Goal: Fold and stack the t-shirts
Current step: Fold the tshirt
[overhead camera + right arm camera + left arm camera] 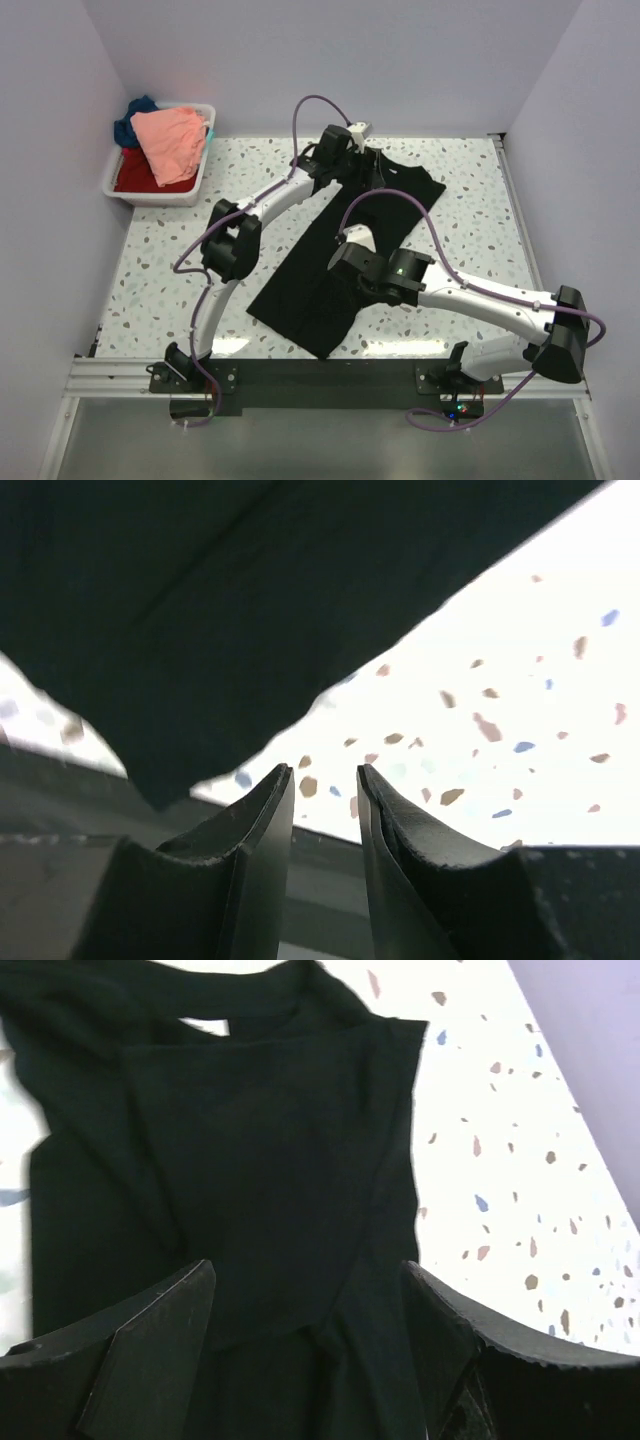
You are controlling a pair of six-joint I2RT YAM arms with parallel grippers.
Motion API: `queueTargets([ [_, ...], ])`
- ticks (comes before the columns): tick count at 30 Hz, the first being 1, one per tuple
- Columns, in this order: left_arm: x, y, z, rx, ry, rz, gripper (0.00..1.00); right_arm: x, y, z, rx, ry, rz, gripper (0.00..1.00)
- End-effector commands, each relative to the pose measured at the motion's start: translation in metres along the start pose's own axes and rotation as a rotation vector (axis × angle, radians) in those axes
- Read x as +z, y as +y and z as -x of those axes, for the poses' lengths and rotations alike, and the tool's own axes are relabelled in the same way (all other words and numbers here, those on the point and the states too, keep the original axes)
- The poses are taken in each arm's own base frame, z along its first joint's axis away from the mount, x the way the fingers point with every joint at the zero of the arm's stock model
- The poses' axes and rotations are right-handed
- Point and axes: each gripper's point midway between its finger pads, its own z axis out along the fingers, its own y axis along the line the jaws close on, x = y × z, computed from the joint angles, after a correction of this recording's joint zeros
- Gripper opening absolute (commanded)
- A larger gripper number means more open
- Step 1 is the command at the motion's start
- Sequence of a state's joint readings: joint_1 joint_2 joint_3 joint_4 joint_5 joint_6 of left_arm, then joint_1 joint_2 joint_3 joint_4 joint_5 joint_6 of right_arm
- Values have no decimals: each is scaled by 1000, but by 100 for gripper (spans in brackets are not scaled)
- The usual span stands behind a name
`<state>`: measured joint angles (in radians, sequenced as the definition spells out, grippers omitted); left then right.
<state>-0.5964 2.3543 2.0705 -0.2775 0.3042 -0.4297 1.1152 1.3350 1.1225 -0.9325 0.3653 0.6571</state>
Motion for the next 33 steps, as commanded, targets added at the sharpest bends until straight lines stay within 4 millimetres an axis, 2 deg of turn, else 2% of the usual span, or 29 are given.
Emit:
queueTargets([
  [1, 17, -36, 10, 19, -38, -83, 80, -22, -47, 39, 250, -179, -194, 38],
  [3, 26, -43, 7, 26, -39, -87, 81, -26, -62, 44, 338, -204, -248, 37],
  [7, 35, -43, 0, 51, -50, -34, 84, -37, -83, 54, 430, -252, -316, 38],
  [14, 54, -23, -39, 85, -2, 84, 84, -65, -136, 71, 608, -368, -433, 38],
  [17, 63, -13, -47, 101, -4, 137, 84, -71, -146, 77, 637, -403, -433, 38],
  [20, 73, -1, -47, 106, -26, 188, 84, -73, -148, 79, 648, -408, -426, 39],
  [26, 85, 30, -55, 102, -41, 320, 84, -70, -148, 70, 631, -376, -426, 39],
  [33, 73, 74, -57, 75, -75, 566, 84, -60, -146, 72, 609, -360, -414, 39],
])
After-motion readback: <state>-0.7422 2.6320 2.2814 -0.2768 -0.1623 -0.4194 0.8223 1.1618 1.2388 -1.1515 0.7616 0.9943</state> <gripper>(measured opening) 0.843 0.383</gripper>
